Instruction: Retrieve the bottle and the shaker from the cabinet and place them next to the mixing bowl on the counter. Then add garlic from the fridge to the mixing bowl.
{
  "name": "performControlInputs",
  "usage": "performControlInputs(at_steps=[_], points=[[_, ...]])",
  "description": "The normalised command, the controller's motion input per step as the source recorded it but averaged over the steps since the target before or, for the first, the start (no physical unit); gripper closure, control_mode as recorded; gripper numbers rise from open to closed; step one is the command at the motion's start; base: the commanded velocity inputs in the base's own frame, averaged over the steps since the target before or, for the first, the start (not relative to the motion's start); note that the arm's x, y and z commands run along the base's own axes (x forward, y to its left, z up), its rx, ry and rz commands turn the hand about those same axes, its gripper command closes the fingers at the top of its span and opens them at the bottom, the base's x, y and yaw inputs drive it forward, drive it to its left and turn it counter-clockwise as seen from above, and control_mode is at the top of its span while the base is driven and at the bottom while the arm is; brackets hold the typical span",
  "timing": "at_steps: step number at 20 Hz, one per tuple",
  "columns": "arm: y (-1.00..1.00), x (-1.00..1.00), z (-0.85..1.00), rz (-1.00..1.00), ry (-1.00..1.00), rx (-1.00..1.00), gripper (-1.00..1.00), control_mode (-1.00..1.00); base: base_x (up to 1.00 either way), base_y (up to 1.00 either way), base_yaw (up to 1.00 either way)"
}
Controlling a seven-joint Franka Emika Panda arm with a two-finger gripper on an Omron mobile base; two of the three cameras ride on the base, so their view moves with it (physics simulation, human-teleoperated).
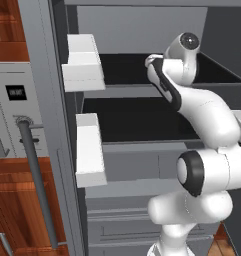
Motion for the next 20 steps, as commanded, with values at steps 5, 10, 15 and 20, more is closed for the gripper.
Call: performControlInputs(at_steps=[5,10,15,20], points=[[-0.04,0.27,-0.05,0.00,0.00,0.00,-1.00,-1.00,0.00,0.00,0.00],[0.00,0.27,-0.05,0.00,0.00,0.00,-1.00,-1.00,0.00,0.00,0.00],[0.00,0.19,-0.05,0.00,0.00,0.00,-1.00,-1.00,0.00,0.00,0.00],[0.00,0.12,-0.01,0.00,0.00,0.00,-1.00,-1.00,0.00,0.00,0.00]])
